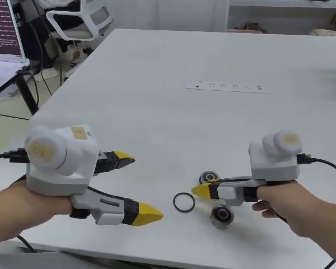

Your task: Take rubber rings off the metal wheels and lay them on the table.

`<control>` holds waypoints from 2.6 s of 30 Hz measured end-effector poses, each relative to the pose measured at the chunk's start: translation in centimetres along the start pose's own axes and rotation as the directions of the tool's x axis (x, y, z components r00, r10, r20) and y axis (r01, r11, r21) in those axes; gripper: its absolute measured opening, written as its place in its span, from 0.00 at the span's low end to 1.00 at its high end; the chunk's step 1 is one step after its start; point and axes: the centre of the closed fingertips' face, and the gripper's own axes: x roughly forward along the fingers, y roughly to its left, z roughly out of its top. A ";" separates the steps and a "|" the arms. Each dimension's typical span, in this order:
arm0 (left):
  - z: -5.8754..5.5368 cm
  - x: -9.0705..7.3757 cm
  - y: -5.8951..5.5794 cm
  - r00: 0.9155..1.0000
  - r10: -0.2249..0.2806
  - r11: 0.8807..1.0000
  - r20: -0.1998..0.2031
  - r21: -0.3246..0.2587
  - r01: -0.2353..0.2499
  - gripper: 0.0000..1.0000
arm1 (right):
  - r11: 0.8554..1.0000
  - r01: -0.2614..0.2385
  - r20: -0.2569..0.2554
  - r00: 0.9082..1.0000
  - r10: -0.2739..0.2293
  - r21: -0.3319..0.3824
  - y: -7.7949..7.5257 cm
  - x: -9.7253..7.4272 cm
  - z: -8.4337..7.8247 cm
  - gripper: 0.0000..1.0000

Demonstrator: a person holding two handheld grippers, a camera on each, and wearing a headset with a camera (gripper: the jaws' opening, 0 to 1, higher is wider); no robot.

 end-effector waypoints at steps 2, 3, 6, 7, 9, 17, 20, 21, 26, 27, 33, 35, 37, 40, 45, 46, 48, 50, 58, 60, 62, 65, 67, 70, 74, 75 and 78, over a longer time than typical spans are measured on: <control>0.1 0.2 0.0 1.000 -0.004 1.000 -0.003 0.003 0.004 0.79 | 1.000 -0.002 0.015 1.000 0.002 -0.005 0.3 -0.4 0.3 0.10; 0.1 0.3 0.0 1.000 -0.006 1.000 -0.004 0.003 0.006 0.79 | 1.000 -0.004 0.018 1.000 0.004 -0.009 0.4 -0.5 0.4 0.10; 0.4 0.5 -0.1 1.000 -0.014 1.000 -0.004 0.010 0.014 0.79 | 1.000 0.000 0.031 1.000 0.000 -0.024 0.5 -1.2 0.5 0.12; 0.4 0.6 -0.1 1.000 -0.015 1.000 -0.005 0.011 0.015 0.79 | 1.000 0.005 0.039 0.999 -0.003 -0.029 0.3 -1.6 0.5 0.13; 0.6 0.8 0.1 1.000 -0.016 1.000 -0.007 0.013 0.016 0.79 | 0.999 0.008 0.053 0.999 -0.006 -0.038 0.1 -2.1 0.7 0.13; 1.4 1.9 0.7 1.000 -0.024 0.999 -0.010 0.024 0.025 0.76 | 0.997 0.048 0.109 0.993 -0.041 -0.057 -1.0 -4.1 1.9 0.16; 1.7 2.3 0.8 1.000 -0.026 0.999 -0.005 0.026 0.027 0.76 | 0.996 0.066 0.128 0.990 -0.058 -0.060 -1.5 -4.8 2.3 0.17; 1.7 2.6 0.9 1.000 -0.029 0.999 -0.010 0.027 0.029 0.75 | 0.996 0.071 0.132 0.989 -0.063 -0.062 -1.6 -5.0 2.4 0.17; 2.1 3.5 1.1 0.999 -0.035 0.999 -0.013 0.030 0.035 0.74 | 0.993 0.099 0.147 0.985 -0.088 -0.067 -2.4 -5.7 2.7 0.20; 2.2 3.7 1.1 0.999 -0.036 0.999 -0.013 0.030 0.036 0.73 | 0.992 0.105 0.148 0.985 -0.093 -0.070 -2.6 -5.7 2.7 0.20; 2.3 5.1 1.5 0.999 -0.042 0.999 -0.022 0.030 0.043 0.71 | 0.986 0.132 0.147 0.982 -0.116 -0.101 -3.5 -6.1 2.6 0.23; 2.3 5.5 1.5 0.999 -0.048 0.998 -0.025 0.031 0.049 0.71 | 0.984 0.140 0.140 0.982 -0.124 -0.113 -3.8 -6.1 2.4 0.24; 2.3 5.9 1.6 0.998 -0.052 0.998 -0.028 0.033 0.053 0.70 | 0.980 0.148 0.130 0.983 -0.131 -0.131 -4.2 -6.0 2.1 0.24; 2.4 6.5 1.7 0.998 -0.057 0.998 -0.031 0.035 0.058 0.68 | 0.978 0.151 0.120 0.984 -0.135 -0.143 -4.5 -5.9 1.6 0.25; 2.1 7.8 1.8 0.997 -0.063 0.998 -0.035 0.026 0.063 0.66 | 0.973 0.158 0.098 0.985 -0.143 -0.166 -5.0 -5.7 0.8 0.26; 2.0 8.0 1.7 0.997 -0.067 0.997 -0.036 0.025 0.068 0.65 | 0.973 0.159 0.097 0.985 -0.144 -0.168 -5.0 -5.7 0.7 0.26; 1.9 8.4 1.5 0.996 -0.073 0.997 -0.042 0.027 0.074 0.64 | 0.971 0.159 0.090 0.985 -0.145 -0.177 -5.1 -5.6 0.5 0.27; 1.8 8.9 1.5 0.996 -0.078 0.996 -0.045 0.027 0.079 0.63 | 0.971 0.160 0.088 0.985 -0.146 -0.178 -5.2 -5.5 0.4 0.27; 1.3 10.6 1.6 0.995 -0.085 0.996 -0.052 0.009 0.086 0.58 | 0.967 0.148 0.072 0.988 -0.136 -0.206 -5.0 -4.7 0.1 0.30; 1.2 10.8 1.5 0.995 -0.087 0.996 -0.057 0.008 0.087 0.55 | 0.966 0.147 0.069 0.988 -0.135 -0.215 -5.1 -4.6 -0.1 0.31; 1.1 11.1 1.6 0.994 -0.086 0.996 -0.060 0.003 0.086 0.54 | 0.965 0.143 0.066 0.989 -0.132 -0.220 -5.1 -4.5 -0.2 0.31; 1.0 11.7 1.5 0.994 -0.089 0.996 -0.063 -0.003 0.089 0.52 | 0.964 0.140 0.058 0.990 -0.130 -0.227 -5.2 -4.4 -0.5 0.32; 0.9 12.1 1.5 0.993 -0.089 0.996 -0.073 0.006 0.089 0.50 | 0.963 0.139 0.052 0.990 -0.131 -0.232 -5.3 -4.3 -0.7 0.32; 0.8 12.7 1.5 0.992 -0.089 0.996 -0.084 0.020 0.091 0.46 | 0.965 0.136 0.051 0.990 -0.128 -0.226 -5.4 -4.2 -0.7 0.32; 1.1 13.4 1.3 0.992 -0.097 0.994 -0.085 0.033 0.100 0.43 | 0.965 0.136 0.050 0.991 -0.128 -0.225 -5.5 -4.3 -0.8 0.32; 1.2 13.5 1.2 0.991 -0.099 0.994 -0.084 0.034 0.103 0.42 | 0.965 0.137 0.050 0.990 -0.129 -0.226 -5.6 -4.3 -0.8 0.32; 1.2 13.8 1.0 0.991 -0.106 0.993 -0.083 0.033 0.109 0.39 | 0.964 0.136 0.045 0.991 -0.129 -0.229 -5.5 -4.3 -0.9 0.32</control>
